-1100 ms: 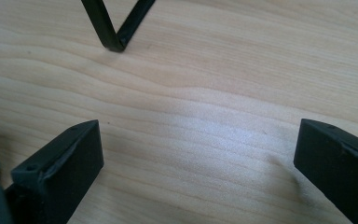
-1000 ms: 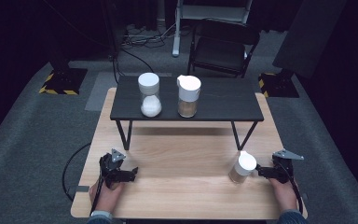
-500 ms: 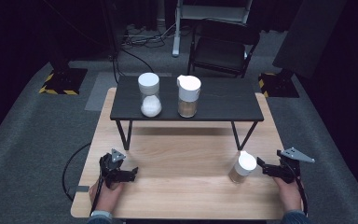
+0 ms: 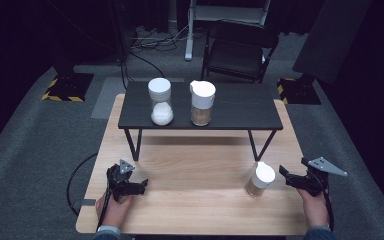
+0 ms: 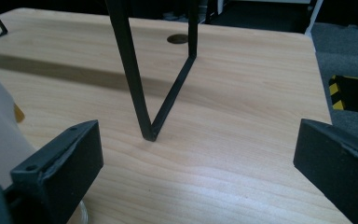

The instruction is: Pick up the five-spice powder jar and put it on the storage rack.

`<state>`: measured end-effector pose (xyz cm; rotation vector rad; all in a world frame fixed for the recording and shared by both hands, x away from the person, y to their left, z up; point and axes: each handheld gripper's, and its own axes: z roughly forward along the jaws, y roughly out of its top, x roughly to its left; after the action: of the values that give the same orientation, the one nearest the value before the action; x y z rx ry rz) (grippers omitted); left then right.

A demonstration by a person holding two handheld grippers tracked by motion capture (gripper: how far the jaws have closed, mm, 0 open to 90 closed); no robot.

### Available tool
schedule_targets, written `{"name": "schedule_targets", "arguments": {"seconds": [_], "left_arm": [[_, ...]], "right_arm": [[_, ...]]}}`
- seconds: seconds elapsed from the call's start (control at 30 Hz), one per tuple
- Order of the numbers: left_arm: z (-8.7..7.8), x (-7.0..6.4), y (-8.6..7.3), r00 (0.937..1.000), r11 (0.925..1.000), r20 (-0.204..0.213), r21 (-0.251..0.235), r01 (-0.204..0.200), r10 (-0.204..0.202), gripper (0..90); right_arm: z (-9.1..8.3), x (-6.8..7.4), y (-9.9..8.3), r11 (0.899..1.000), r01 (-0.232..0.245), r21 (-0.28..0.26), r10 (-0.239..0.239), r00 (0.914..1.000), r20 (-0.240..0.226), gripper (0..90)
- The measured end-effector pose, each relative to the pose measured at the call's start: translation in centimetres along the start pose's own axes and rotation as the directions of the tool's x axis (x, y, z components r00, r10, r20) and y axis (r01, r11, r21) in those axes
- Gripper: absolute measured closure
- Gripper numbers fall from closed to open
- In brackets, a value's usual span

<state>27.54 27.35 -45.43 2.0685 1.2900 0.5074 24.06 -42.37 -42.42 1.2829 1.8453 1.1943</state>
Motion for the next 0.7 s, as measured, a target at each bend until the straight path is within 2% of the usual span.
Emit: {"name": "schedule_targets", "arguments": {"seconds": [0.17, 0.7], "left_arm": [[0.0, 0.0, 0.0, 1.0000, 1.0000, 0.001, 0.000, 0.002, -0.002, 0.1], [0.0, 0.0, 0.0, 1.0000, 1.0000, 0.001, 0.000, 0.002, -0.002, 0.1]], "right_arm": [[-0.9, 0.0, 0.1, 0.999, -0.007, -0.039, 0.007, 1.0000, 0.001, 1.1], [-3.5, 0.6, 0.5, 0.996, -0.009, -0.094, 0.005, 0.9992, -0.040, 1.1]]}}
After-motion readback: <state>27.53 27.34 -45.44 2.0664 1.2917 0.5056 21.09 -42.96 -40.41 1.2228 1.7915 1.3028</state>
